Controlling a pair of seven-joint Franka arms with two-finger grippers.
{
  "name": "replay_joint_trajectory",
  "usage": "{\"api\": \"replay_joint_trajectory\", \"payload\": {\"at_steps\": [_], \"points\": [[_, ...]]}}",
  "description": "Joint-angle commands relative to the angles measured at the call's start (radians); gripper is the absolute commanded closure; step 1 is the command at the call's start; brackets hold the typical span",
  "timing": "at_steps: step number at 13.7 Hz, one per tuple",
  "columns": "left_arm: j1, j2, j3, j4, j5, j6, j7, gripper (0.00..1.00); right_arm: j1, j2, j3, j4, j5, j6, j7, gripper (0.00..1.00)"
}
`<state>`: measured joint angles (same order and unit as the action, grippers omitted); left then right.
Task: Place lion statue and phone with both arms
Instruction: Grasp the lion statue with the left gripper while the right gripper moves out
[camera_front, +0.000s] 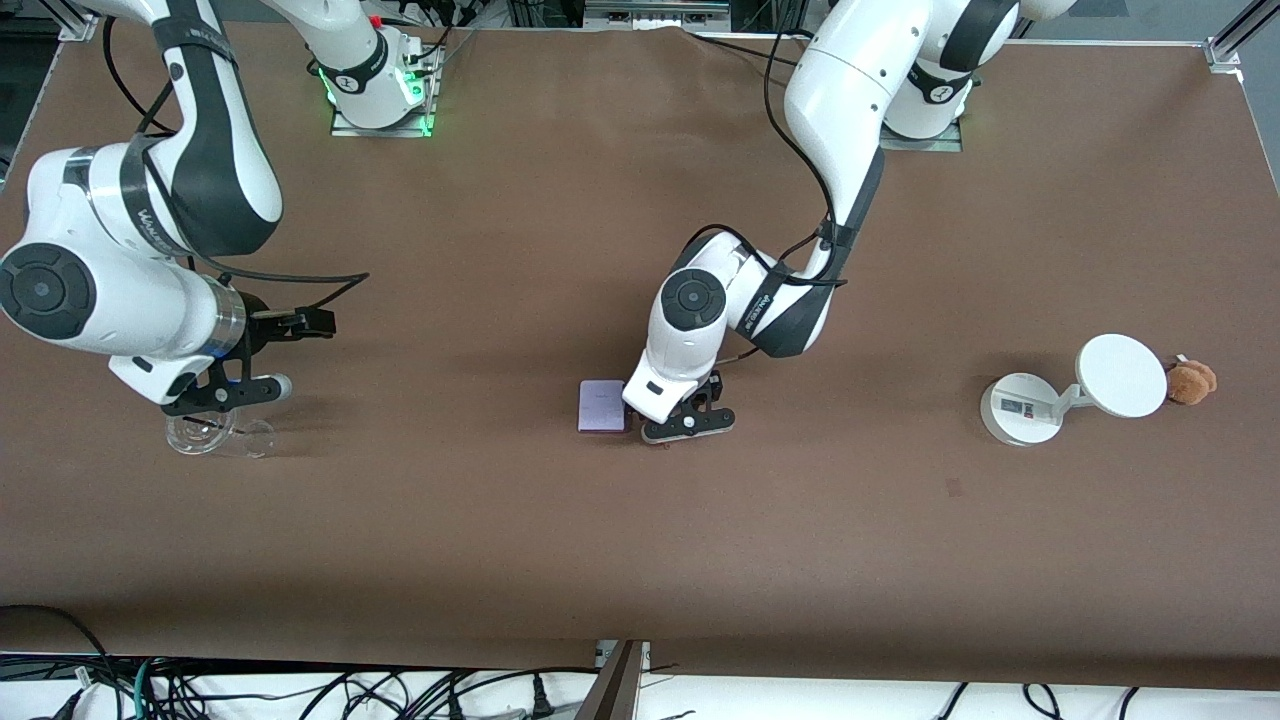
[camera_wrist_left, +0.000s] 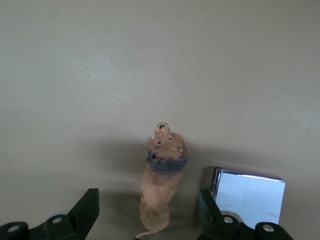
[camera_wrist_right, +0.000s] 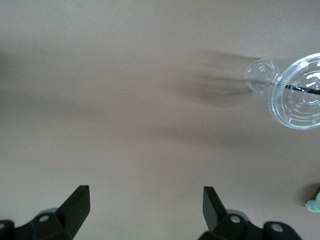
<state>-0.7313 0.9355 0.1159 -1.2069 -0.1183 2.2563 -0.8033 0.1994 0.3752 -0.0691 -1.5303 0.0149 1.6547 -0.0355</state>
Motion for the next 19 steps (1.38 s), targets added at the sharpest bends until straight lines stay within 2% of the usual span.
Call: {"api": "replay_joint_trajectory", "payload": {"at_steps": [1, 6, 7, 8, 10, 15, 17, 19], "points": [[-0.016, 0.046, 0.022, 0.078, 0.019, -0.007, -0.016, 0.23, -0.001, 0.007, -0.001, 0.018, 0.019, 0.002, 0.009, 0.00], [-0.023, 0.062, 0.022, 0.079, 0.019, 0.019, -0.033, 0.33, -0.001, 0.013, -0.001, 0.018, 0.032, 0.004, 0.009, 0.00], [-0.022, 0.065, 0.022, 0.079, 0.019, 0.019, -0.027, 0.49, -0.003, 0.013, -0.001, 0.019, 0.049, 0.004, 0.008, 0.00], [-0.022, 0.065, 0.024, 0.079, 0.020, 0.019, -0.027, 0.60, -0.003, 0.014, -0.001, 0.019, 0.051, 0.004, 0.008, 0.00], [-0.025, 0.060, 0.022, 0.079, 0.019, 0.017, -0.027, 1.00, -0.001, 0.014, -0.001, 0.019, 0.053, 0.004, 0.008, 0.00], [-0.007, 0.034, 0.025, 0.078, 0.022, -0.013, 0.052, 1.00, -0.001, 0.022, -0.001, 0.019, 0.053, 0.010, 0.008, 0.00], [0.024, -0.003, 0.025, 0.078, 0.026, -0.101, 0.056, 1.00, -0.001, 0.025, -0.001, 0.019, 0.053, 0.014, 0.008, 0.00], [0.056, -0.068, 0.025, 0.058, 0.023, -0.153, 0.151, 1.00, 0.000, 0.028, -0.001, 0.019, 0.053, 0.019, 0.009, 0.00]]}}
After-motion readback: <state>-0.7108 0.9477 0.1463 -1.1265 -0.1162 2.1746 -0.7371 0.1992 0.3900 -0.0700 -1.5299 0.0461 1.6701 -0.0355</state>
